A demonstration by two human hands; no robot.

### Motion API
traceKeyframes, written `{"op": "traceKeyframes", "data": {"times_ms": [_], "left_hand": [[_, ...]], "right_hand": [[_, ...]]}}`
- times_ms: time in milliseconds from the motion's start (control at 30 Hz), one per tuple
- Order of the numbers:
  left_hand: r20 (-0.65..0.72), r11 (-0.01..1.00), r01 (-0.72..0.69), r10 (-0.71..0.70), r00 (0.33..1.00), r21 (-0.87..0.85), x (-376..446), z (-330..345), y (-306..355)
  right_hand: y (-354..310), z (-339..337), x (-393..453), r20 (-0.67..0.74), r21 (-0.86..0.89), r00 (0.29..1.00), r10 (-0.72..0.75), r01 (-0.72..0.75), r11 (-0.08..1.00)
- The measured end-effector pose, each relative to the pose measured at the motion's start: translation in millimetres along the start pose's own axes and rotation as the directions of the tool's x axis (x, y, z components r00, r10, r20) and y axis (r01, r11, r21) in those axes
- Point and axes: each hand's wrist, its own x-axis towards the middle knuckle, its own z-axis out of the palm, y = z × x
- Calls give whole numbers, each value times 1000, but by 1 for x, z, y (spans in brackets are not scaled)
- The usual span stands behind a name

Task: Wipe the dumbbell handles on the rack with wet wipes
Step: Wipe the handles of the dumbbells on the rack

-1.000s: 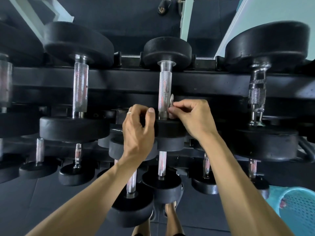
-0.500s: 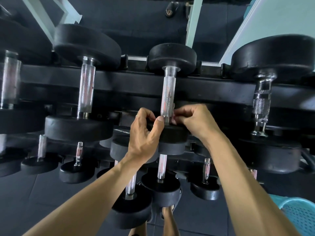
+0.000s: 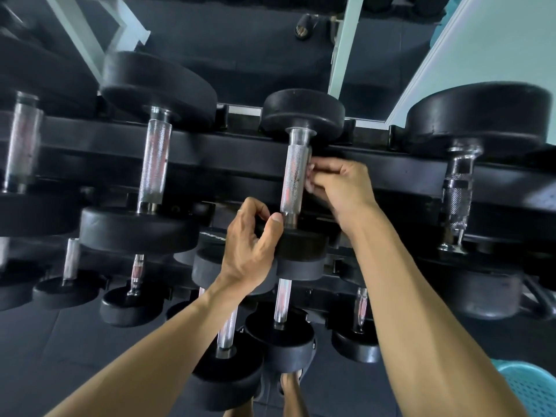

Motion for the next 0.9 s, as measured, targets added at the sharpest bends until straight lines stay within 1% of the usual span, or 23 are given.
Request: {"op": "traceKeyframes", "data": {"times_ms": [67, 100, 133, 167, 233, 267, 300, 333, 367, 433, 467, 500, 533, 567, 633, 700, 767, 833, 867, 900], "left_hand": [[-4, 1000, -5, 5, 1000, 10, 0, -1, 0], [-5, 1000, -9, 9, 1000, 16, 0, -1, 0], [-9, 1000, -10, 11, 1000, 23, 0, -1, 0], [-11, 1000, -10, 10, 1000, 26, 0, -1, -1], [-14, 1000, -11, 12, 1000, 21, 0, 0, -1], [-16, 1000, -11, 11, 1000, 18, 0, 0, -1], [-17, 1000, -10, 11, 1000, 17, 0, 0, -1], [-20, 1000, -10, 10, 1000, 19, 0, 1, -1], [-24, 1000, -9, 9, 1000, 25, 1, 1, 0], [-30, 999, -11, 12, 999, 39, 1, 1, 1], [-31, 999, -14, 16, 999, 44, 1, 1, 1], [-30, 999, -17, 19, 999, 48, 1, 1, 1], [-29, 999, -20, 21, 999, 47, 1, 1, 1], [-29, 999, -22, 23, 999, 42, 1, 1, 1], [-29, 999, -16, 18, 999, 37, 1, 1, 1], [-27, 999, -13, 14, 1000, 37, 0, 1, 1], [-34, 999, -15, 16, 999, 40, 0, 2, 0], [-38, 999, -20, 22, 999, 47, 0, 2, 0], [-38, 999, -21, 22, 999, 49, 0, 2, -1], [-33, 999, -20, 21, 999, 49, 0, 1, -1]], "right_hand": [[-8, 13, 20, -120, 177, 992, -46, 67, 982], [-8, 17, 23, -158, 223, 986, -53, 88, 971], [-3, 17, 22, -169, 217, 985, -48, 84, 973], [5, 14, 17, -145, 155, 989, -33, 55, 986], [21, 3, 1, 0, -68, 1000, 24, -23, 997], [24, -1, -4, 69, -132, 996, 59, -49, 990], [22, -4, -4, 98, -124, 992, 80, -67, 990], [17, -3, 3, 85, -61, 994, 72, -67, 996], [9, -1, 12, 47, 45, 997, 53, -55, 997], [-5, 7, 32, -5, 277, 999, 51, -48, 960], [-7, 10, 37, 18, 350, 998, 62, -64, 935], [-6, 11, 36, 72, 362, 995, 71, -92, 928], [-2, 8, 30, 146, 317, 986, 79, -122, 941], [4, 2, 22, 216, 236, 971, 105, -156, 959], [14, -11, 9, 306, 97, 933, 191, -231, 968], [13, -18, 7, 314, 103, 923, 224, -267, 958], [4, -16, 16, 304, 186, 935, 181, -245, 952], [-4, -9, 19, 336, 254, 929, 155, -248, 935], [-6, -6, 16, 352, 225, 919, 175, -265, 938], [-5, -6, 12, 354, 154, 909, 221, -290, 945]]}}
